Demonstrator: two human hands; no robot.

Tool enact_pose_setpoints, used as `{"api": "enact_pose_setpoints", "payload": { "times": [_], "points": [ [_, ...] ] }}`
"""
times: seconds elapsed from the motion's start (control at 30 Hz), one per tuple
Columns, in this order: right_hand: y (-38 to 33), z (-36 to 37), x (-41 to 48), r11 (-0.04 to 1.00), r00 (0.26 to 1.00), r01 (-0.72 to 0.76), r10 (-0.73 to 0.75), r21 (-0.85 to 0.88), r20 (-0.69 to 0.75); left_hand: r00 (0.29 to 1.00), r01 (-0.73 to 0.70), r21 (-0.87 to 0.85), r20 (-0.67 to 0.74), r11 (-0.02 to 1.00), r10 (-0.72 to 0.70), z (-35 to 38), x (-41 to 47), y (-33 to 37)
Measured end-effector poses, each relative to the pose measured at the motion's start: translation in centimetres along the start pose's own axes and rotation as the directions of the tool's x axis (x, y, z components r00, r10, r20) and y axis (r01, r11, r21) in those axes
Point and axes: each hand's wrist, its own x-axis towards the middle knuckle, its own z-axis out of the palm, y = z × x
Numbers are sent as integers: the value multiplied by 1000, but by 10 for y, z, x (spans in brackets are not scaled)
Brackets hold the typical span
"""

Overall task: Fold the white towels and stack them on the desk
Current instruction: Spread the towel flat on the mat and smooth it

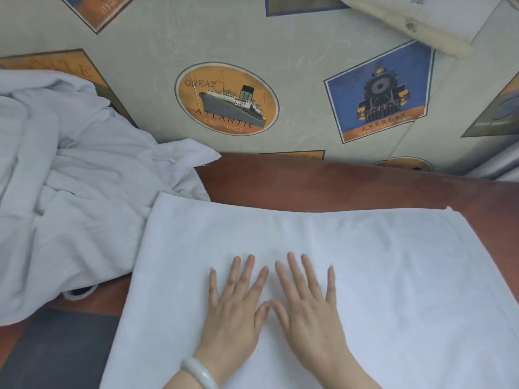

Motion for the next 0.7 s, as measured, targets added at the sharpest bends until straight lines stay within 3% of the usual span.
{"api": "enact_pose_setpoints", "payload": {
  "times": [0.03,0.1,0.2,0.27,0.3,0.37,0.43,0.5,0.57,0.63,0.7],
  "points": [
    [2,8,-11,999,998,51,-50,-9,33,1000,-3,7,22,1000,3,-1,-11,-11],
    [15,22,-15,1000,999,-5,6,-27,46,992,126,18,14,992,-126,2,-20,-52],
    [15,23,-6,984,984,-163,167,-69,57,927,376,44,-13,926,-375,-3,-19,-122],
    [-5,15,-5,953,953,-303,303,-19,4,913,409,42,-27,912,-408,-16,-21,-126],
    [-20,10,-10,951,951,-307,307,20,-23,920,391,41,-58,920,-388,-23,-26,-112],
    [-53,3,-37,993,992,-108,110,36,-54,967,238,25,-100,971,-234,-24,-55,-66],
    [-75,10,-81,993,993,114,-114,4,-23,997,67,36,-35,997,-66,-16,-107,-23],
    [-70,20,-113,988,987,157,-157,-1,32,999,33,52,14,998,-34,-10,-149,-28],
    [-58,25,-122,995,993,102,-103,18,49,979,202,58,12,978,-203,-4,-160,-64],
    [-58,21,-122,996,993,84,-86,19,84,909,416,50,-17,908,-415,-6,-155,-100],
    [-63,18,-120,996,991,83,-84,19,103,845,533,2,-37,846,-533,-11,-146,-116]
  ]
}}
